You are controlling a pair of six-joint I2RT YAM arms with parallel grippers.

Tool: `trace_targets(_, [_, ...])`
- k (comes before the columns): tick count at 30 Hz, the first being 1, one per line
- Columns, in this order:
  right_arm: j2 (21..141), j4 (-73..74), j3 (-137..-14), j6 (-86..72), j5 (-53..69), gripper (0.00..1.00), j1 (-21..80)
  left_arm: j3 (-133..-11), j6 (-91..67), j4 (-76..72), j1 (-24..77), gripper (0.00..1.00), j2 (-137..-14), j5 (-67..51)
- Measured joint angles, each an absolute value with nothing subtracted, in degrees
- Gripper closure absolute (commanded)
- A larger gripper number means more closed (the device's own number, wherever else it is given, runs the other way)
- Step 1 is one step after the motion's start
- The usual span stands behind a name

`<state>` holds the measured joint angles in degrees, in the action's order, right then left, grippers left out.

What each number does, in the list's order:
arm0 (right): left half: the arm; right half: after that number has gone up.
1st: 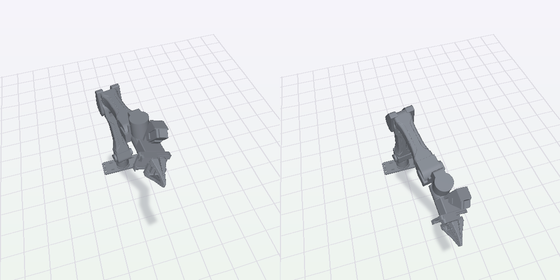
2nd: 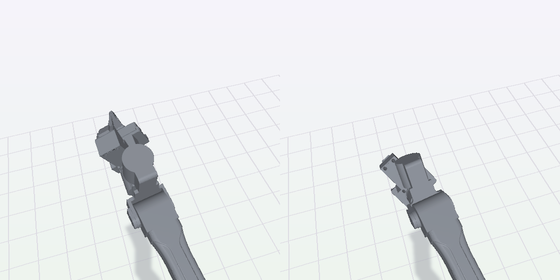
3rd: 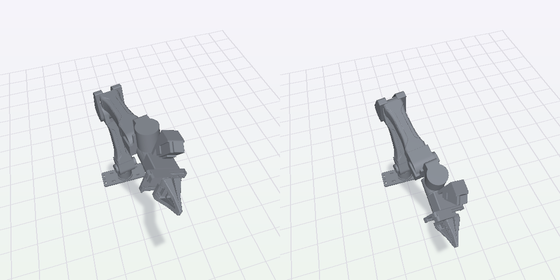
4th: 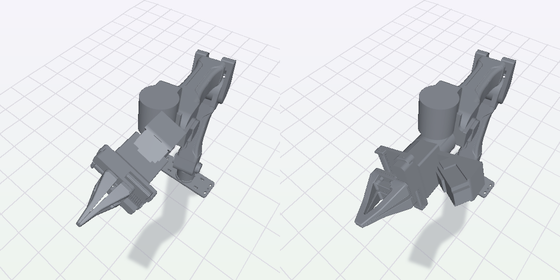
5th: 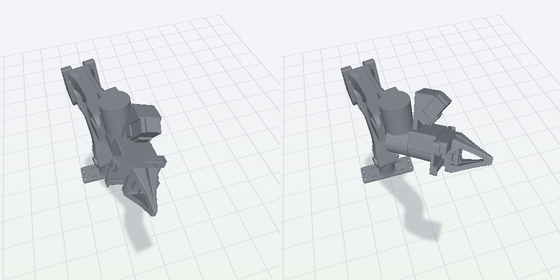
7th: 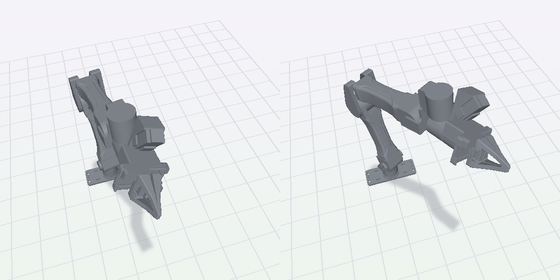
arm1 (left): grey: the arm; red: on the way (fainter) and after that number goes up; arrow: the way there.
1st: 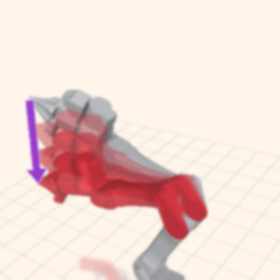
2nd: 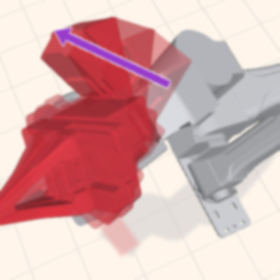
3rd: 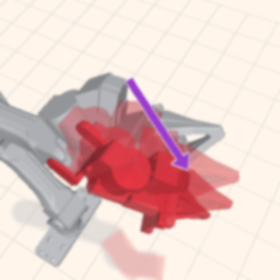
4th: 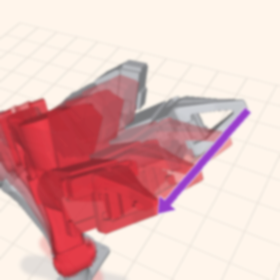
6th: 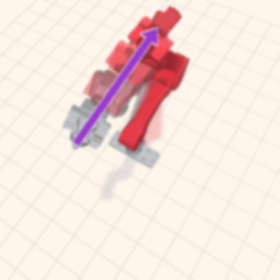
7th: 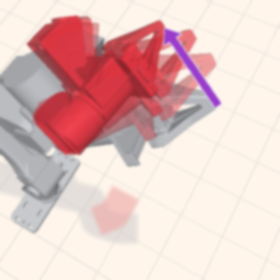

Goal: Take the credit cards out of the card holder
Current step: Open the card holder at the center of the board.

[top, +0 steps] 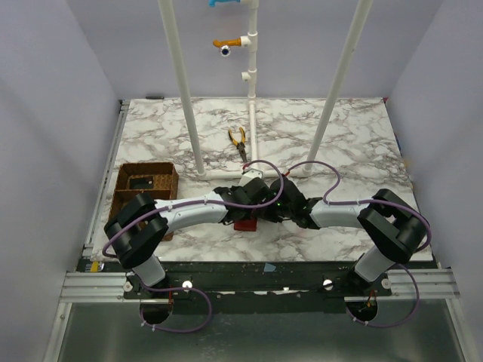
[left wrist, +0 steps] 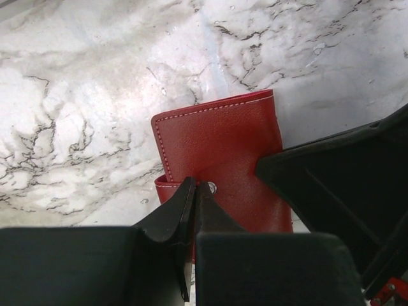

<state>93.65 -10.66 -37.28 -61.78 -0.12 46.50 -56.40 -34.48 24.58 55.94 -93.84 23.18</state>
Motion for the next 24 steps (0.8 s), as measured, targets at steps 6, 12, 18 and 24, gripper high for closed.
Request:
trace_targets(6, [93.6, -10.6, -37.3, -61.9, -0.2, 1.00, 46.5, -54.3, -35.5, 26.4, 54.4, 1.00, -88.3, 22.9])
trace_targets(12, [93.5, -10.6, -37.9, -61.6, -0.8, 0.78, 46.8, -52.5, -38.1, 29.1, 52.4, 1.00, -80.5, 22.3])
trace_targets(18, [91.9, -4.6, -40.5, -58.9, -3.8, 0.50, 47.5, -49.8, -40.2, 29.5, 51.8, 1.00, -75.1, 19.5])
trace_targets(24, [90.0, 1.0, -42.0, -56.9, -6.4, 0.30, 48.5, -49.4, -41.2, 29.3, 51.4, 1.00, -69.5, 17.2])
